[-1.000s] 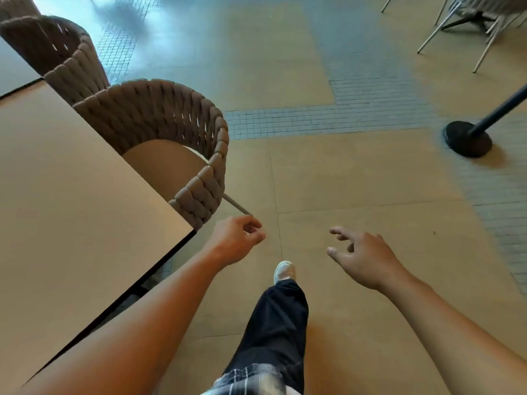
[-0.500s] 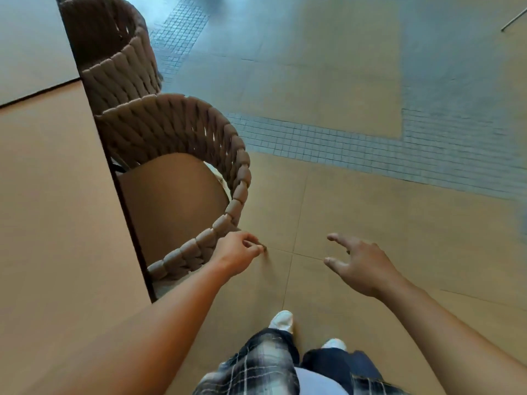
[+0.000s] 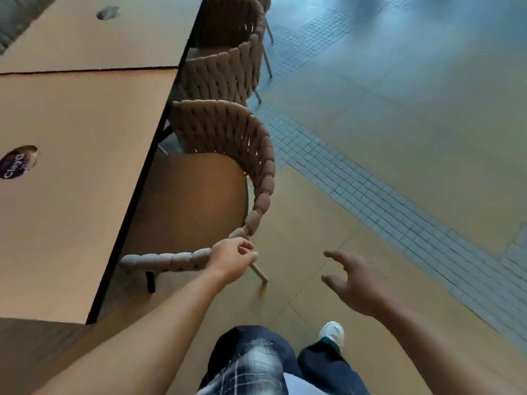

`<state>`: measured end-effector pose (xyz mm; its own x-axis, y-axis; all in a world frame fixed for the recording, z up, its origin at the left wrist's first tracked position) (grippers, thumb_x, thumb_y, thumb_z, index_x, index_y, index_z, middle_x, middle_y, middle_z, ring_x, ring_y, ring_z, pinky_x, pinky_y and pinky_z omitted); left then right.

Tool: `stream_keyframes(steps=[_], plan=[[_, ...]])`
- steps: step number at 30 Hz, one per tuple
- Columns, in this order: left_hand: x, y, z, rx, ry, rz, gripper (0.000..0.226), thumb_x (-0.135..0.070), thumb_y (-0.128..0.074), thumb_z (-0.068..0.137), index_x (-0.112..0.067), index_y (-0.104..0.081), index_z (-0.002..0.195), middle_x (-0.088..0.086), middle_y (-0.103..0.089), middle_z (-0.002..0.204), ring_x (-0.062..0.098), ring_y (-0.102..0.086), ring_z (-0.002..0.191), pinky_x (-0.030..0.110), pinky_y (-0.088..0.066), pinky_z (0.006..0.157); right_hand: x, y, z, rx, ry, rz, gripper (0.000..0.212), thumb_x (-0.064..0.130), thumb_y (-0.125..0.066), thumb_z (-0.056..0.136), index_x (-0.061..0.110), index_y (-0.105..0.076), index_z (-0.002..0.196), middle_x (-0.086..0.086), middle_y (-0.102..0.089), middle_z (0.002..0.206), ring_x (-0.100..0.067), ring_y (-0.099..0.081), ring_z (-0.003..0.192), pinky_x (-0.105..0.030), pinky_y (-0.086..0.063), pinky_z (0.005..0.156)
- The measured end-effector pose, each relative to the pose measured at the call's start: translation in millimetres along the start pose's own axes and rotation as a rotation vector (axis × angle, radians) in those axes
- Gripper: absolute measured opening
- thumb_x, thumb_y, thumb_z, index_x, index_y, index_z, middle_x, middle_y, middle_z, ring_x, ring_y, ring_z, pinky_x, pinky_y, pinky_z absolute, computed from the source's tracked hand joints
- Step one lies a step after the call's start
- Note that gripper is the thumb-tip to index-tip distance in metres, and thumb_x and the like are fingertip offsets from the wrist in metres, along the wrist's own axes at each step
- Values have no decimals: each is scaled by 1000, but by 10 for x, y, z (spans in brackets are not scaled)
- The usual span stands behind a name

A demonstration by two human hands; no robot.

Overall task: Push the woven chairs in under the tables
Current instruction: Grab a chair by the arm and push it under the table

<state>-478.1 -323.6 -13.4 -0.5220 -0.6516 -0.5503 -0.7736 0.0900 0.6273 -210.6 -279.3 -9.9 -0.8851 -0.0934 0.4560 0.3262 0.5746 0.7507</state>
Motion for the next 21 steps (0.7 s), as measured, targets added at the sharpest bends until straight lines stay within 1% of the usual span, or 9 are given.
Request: stream_keyframes(steps=[3,6,8,10,13,14,17,21], plan=[[-222,-82,22,-78,49,-88,21,-32,-71,82,-24,-70,102,-9,-71,91,9,-65,90,25,-51,75,-136,273,278,34,85,-34,54,46,-65,88,39,-49,139,6,-57,136,-17,-53,121,-37,-45,99],[-441,-119,76,-164,94,-121,22,-33,-71,80,-25,-70,101,-12,-71,87,12,-66,91,31,-54,84,-178,551,553,91,161,-112,53,46,-63,90,39,-47,140,7,-56,136,-17,-52,122,-32,-43,99],[-550,-127,175,-216,133,-140,23,-31,-71,79,-24,-70,102,-8,-71,89,16,-66,93,32,-53,87,-179,699,791,128,211,-181,53,48,-61,91,40,-46,141,8,-56,137,-16,-52,123,-31,-43,99],[-627,-106,274,-258,163,-144,24,-30,-72,80,-24,-70,102,-5,-70,92,19,-64,95,30,-50,87,-147,785,1012,145,253,-200,54,49,-62,90,40,-46,141,6,-56,137,-17,-53,123,-34,-44,100],[-695,-73,541,-302,223,-148,30,-30,-73,80,-22,-67,109,-2,-67,96,20,-61,97,22,-42,80,-66,871,1468,194,313,-229,54,50,-62,90,40,-46,140,6,-58,135,-17,-53,121,-36,-45,99],[-708,-74,617,-298,241,-139,37,-32,-73,80,-21,-66,114,-1,-66,101,20,-59,100,22,-41,81,-19,902,1587,201,330,-237,54,49,-62,90,39,-46,140,6,-58,134,-17,-53,120,-37,-46,99],[-714,-93,952,-242,317,-164,58,-37,-76,78,-17,-57,129,4,-62,120,22,-56,113,26,-41,93,153,979,2049,225,399,-274,54,48,-63,89,38,-47,139,6,-59,133,-17,-56,118,-39,-49,96],[-762,-111,1277,-190,432,-246,58,-40,-78,74,-18,-57,124,4,-63,118,20,-56,110,28,-44,92,461,1123,2588,285,484,-344,53,49,-62,88,39,-47,139,6,-60,131,-17,-57,117,-39,-50,93]])
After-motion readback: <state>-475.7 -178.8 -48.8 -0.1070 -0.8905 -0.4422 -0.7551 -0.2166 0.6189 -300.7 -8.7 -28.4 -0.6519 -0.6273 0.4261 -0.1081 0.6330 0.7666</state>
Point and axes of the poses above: each hand's wrist, its own z-axis towards the middle knuckle, its own y-axis out of the back of the hand, x = y × z, the point moved 1 cm from there along z, towards the middle knuckle
